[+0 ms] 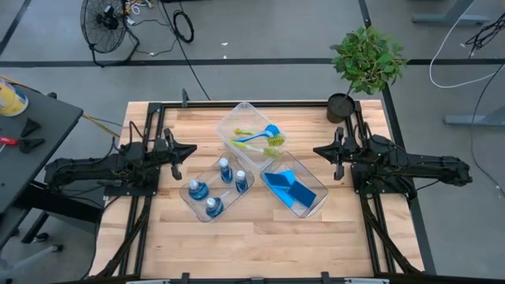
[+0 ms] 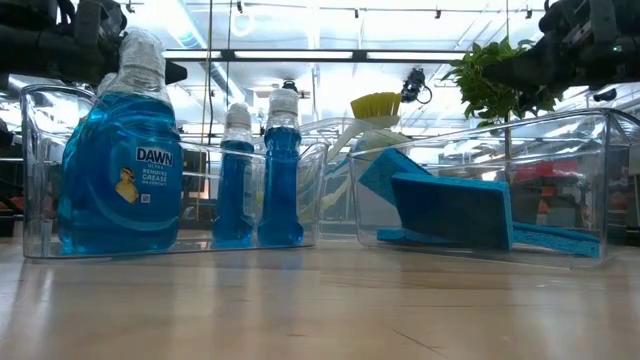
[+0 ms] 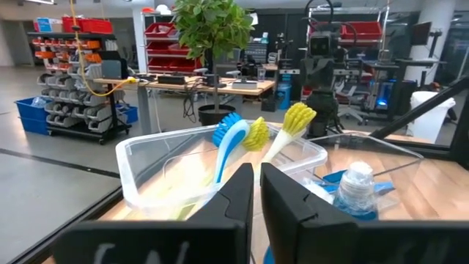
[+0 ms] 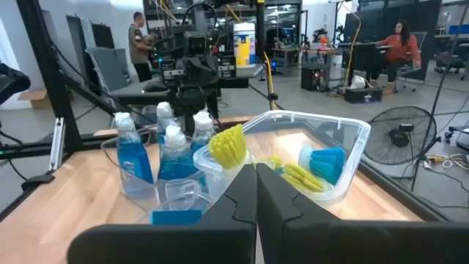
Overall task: Pick & Place Kitchen Sink Supplies
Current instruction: Return to Home Position
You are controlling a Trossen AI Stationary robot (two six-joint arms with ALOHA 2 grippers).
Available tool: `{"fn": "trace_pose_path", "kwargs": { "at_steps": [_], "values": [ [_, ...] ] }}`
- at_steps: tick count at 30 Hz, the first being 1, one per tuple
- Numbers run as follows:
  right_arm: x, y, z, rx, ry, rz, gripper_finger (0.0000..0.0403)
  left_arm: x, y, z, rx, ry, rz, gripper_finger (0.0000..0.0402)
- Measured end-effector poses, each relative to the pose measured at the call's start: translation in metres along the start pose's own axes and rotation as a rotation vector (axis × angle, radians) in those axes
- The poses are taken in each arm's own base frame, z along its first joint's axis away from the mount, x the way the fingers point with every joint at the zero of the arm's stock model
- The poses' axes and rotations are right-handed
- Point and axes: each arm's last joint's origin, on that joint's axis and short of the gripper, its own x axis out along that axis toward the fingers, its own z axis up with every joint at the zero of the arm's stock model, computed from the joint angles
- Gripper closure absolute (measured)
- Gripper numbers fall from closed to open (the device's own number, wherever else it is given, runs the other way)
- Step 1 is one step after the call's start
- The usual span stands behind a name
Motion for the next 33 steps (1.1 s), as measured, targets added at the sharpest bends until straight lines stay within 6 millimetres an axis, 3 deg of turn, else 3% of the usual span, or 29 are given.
{"fn": "trace_pose_path", "kwargs": {
  "at_steps": [15, 33],
  "values": [
    [-0.001, 0.006, 0.011, 0.009, -0.11, 0.209, 0.0403, 0.0, 0.0, 0.0, 0.0, 0.0, -0.003, 0.0369],
    [-0.004, 0.008, 0.017, -0.041, -0.175, 0.22, 0.0403, 0.0, 0.0, 0.0, 0.0, 0.0, -0.004, 0.0369]
  ]
}}
